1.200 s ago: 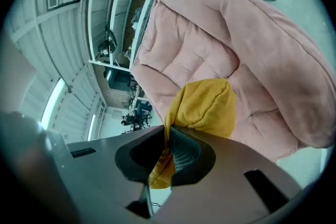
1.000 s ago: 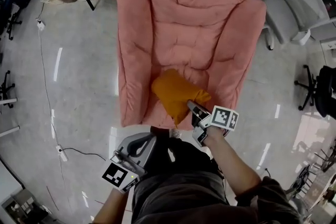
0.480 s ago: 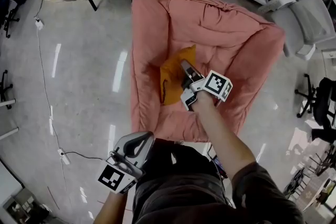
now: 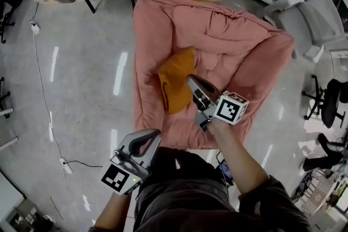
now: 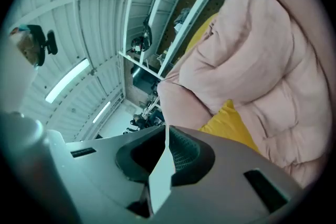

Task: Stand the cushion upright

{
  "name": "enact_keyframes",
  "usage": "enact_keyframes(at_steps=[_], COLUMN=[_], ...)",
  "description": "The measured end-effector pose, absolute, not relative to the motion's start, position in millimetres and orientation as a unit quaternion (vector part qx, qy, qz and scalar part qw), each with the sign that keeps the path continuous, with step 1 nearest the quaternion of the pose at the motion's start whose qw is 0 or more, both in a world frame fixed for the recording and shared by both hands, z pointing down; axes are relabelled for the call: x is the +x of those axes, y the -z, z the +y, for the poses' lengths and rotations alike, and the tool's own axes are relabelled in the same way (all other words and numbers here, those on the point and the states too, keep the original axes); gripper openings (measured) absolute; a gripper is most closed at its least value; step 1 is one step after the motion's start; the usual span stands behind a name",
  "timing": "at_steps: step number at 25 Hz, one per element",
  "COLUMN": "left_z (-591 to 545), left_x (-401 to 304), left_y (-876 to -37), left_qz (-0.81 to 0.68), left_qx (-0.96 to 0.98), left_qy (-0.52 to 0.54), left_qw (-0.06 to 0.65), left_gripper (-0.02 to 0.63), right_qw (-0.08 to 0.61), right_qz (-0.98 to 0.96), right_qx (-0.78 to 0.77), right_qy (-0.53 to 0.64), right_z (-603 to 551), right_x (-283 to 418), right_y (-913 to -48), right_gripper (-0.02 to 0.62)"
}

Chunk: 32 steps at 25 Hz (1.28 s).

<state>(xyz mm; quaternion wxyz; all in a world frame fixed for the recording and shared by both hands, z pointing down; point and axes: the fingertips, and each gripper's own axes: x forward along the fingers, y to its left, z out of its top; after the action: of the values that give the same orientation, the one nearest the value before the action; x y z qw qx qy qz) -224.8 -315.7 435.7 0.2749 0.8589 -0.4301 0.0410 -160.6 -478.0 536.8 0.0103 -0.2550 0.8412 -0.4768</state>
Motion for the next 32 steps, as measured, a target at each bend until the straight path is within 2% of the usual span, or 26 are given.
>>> enact_keyframes(at_steps=[6, 12, 32], left_z=[-335.2, -331.4, -283.8], left_x=[-206.2, -181.4, -151.8], left_y=[-414.9, -389.9, -366.6], left_qz=[-0.421, -0.419, -0.429], left_qx=[0.873, 0.884, 0.886], left_qy=[-0.037, -0.030, -0.020], left_qw=[0.244, 0.207, 0.176], left_gripper=[0.011, 0.011, 0.011], right_qw=[-0.048, -0.070, -0.105], right_qz=[0.904, 0.933, 0.943], right_qx=[-0.234, -0.225, -0.205], right_qy=[0.354, 0.272, 0.238], right_z=[-438.3, -408.1, -334.7], right_x=[-127.9, -109.2, -91.9], right_y=[-466.4, -413.1, -391.2], right_gripper=[0.028, 0.018, 0.014])
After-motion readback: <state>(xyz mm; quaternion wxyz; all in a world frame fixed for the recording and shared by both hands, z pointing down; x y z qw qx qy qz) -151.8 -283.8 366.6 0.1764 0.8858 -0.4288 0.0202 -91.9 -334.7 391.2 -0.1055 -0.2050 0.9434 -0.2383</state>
